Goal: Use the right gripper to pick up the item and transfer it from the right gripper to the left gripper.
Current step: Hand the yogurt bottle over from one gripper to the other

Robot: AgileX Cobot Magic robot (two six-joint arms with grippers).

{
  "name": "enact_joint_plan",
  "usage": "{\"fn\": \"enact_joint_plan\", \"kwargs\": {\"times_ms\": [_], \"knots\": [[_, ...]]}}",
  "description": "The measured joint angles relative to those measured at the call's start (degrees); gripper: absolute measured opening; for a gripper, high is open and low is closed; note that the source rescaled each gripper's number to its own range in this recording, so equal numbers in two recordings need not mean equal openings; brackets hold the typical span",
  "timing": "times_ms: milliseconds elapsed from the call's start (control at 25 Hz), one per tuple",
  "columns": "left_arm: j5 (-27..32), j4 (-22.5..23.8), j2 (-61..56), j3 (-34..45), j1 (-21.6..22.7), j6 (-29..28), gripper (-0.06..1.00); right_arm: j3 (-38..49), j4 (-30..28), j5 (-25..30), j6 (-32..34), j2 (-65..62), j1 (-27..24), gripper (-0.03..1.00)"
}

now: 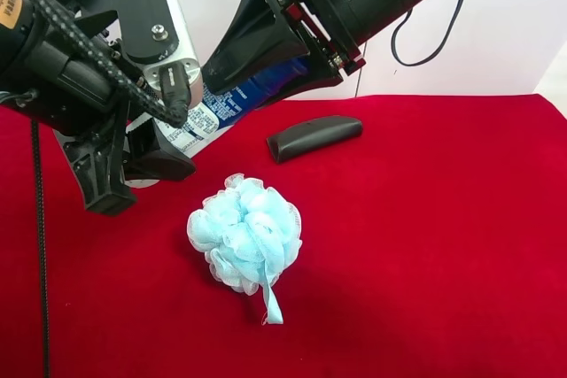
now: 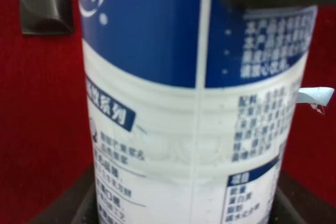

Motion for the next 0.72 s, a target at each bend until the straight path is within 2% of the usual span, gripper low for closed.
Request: {"fn": "enact_joint_plan", "kwargs": {"times_ms": [320,360,400,440,480,560,720], "knots": [[0.0,0.0,0.0,0.0,0.0,0.0,0.06,0.0,0.0,0.0,0.0,0.0,0.0,0.01],[0.1,0.0,0.0,0.0,0.0,0.0,0.06,0.0,0.0,-0.1,0.0,0.0,0.0,0.05],[0.3,0.0,0.1,0.0,0.0,0.0,0.06,0.0,0.1,-0.6,0.0,0.0,0.0,0.20],[0.4,0.0,0.2,0.0,0.0,0.0,0.06,0.0,0.0,-1.1,0.0,0.0,0.0,0.43],[0.4,0.0,0.2,0.0,0.0,0.0,0.06,0.0,-0.9,-1.6,0.0,0.0,0.0,0.78],[0.4,0.0,0.2,0.0,0.0,0.0,0.06,0.0,-1.5,-2.0,0.0,0.0,0.0,0.92],[0.4,0.0,0.2,0.0,0.0,0.0,0.06,0.0,-2.1,-2.0,0.0,0.0,0.0,0.99]]}}
